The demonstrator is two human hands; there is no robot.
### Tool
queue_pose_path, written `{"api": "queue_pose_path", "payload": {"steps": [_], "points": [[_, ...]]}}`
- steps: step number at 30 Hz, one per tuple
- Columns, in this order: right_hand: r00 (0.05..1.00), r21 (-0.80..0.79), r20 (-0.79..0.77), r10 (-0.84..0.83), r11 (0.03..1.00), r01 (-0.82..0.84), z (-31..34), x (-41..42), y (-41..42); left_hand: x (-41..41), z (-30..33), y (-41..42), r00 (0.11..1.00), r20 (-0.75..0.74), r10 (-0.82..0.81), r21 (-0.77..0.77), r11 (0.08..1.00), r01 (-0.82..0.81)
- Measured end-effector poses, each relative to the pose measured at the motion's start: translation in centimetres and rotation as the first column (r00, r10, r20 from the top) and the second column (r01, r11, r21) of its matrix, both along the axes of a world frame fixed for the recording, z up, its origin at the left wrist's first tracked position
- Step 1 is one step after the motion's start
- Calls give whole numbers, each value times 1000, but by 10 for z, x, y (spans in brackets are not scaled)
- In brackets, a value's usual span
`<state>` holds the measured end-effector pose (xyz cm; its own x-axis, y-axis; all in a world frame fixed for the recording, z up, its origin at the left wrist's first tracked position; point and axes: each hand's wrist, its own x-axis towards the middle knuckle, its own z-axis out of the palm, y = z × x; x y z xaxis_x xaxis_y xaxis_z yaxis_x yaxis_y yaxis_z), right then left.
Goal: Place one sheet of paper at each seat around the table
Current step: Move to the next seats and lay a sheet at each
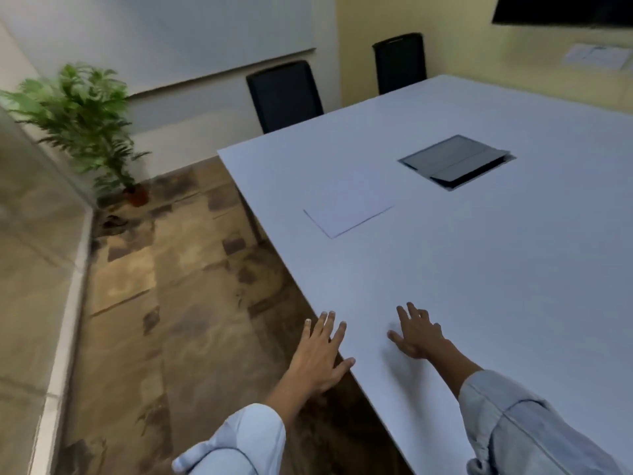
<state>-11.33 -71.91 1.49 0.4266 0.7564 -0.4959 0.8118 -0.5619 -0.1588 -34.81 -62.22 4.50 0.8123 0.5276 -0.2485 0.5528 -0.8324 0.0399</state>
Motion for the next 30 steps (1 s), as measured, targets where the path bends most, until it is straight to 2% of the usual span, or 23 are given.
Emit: {"api": "queue_pose_path", "payload": {"steps": [5,9,12,16,20,26,30], "points": [[983,44,-15,-182,982,182,19,-15,55,4,15,104,996,-57,-62,-9,998,61],[962,49,-9,-272,961,272,25,-11,107,23,12,181,995,-87,-39,-38,999,36],[948,78,-17,-317,945,318,19,5,158,49,0,239,987,-125,-101,-26,995,99],[917,114,-81,-390,911,397,3,38,238,95,-25,314,974,-165,-152,-80,987,141],[846,133,-212,-489,844,520,-9,62,313,146,-42,375,963,-189,-195,-158,973,166],[640,121,-387,-664,651,749,-20,80,381,216,-56,443,905,-231,-358,-209,926,314],[430,114,-416,-801,423,899,-30,88,407,251,-73,474,825,-263,-501,-250,861,443]]}}
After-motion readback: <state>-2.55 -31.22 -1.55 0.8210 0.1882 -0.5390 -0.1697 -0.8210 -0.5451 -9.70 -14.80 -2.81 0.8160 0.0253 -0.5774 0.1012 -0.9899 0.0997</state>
